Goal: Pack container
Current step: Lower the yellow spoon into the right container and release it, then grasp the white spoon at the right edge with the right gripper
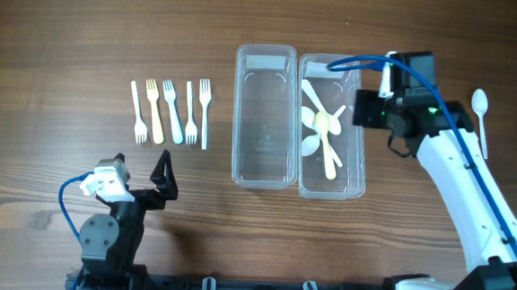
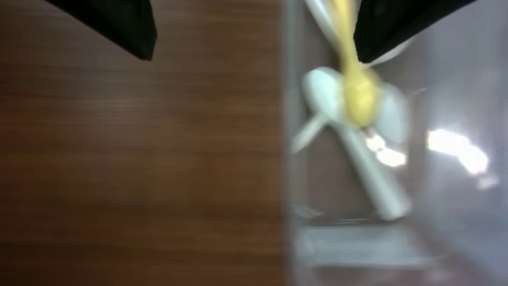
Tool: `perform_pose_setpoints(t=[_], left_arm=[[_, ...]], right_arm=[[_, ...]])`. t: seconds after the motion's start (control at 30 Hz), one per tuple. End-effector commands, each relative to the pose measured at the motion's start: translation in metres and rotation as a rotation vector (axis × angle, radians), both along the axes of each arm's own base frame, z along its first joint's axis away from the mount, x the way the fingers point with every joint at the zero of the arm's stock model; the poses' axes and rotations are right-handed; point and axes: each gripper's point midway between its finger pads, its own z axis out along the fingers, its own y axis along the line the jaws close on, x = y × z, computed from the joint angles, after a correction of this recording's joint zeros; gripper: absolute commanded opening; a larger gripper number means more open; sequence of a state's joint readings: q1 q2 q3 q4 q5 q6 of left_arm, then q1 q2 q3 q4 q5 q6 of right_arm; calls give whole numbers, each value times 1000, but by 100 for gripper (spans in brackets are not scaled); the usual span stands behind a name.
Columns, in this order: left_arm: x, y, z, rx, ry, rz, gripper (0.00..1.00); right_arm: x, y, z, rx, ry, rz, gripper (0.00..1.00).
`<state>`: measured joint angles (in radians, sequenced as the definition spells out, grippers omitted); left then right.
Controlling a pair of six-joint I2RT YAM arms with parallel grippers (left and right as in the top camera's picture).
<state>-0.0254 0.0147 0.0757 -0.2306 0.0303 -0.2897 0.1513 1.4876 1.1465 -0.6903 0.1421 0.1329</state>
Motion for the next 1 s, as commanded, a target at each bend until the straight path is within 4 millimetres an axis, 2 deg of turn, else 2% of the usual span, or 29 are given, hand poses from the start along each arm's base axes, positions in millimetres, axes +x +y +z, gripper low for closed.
perform_pose_setpoints(t=[0.0,0.17,0.3,0.47,0.53,0.73,0.97], left_arm=[[0,0,0,24,-7,-4,100],[0,0,0,24,-7,-4,100],[0,0,0,24,-7,-4,100],[0,0,0,24,-7,-4,100],[0,0,0,24,-7,-4,100],[0,0,0,24,-7,-4,100],[0,0,0,24,-7,-4,100]], right_arm=[[9,-66,28,-269,-83,-163,81],[24,-102,36,-252,-136,-171,81],[27,-128,35,-163,-155,-165,82],[20,-181,24,-115,-150,-256,82],[17,-199,15,-109,-137,-290,82],[20,-233,-19,-100,-100,-323,88],[28,-250,-73,-94,-27,-325,96]])
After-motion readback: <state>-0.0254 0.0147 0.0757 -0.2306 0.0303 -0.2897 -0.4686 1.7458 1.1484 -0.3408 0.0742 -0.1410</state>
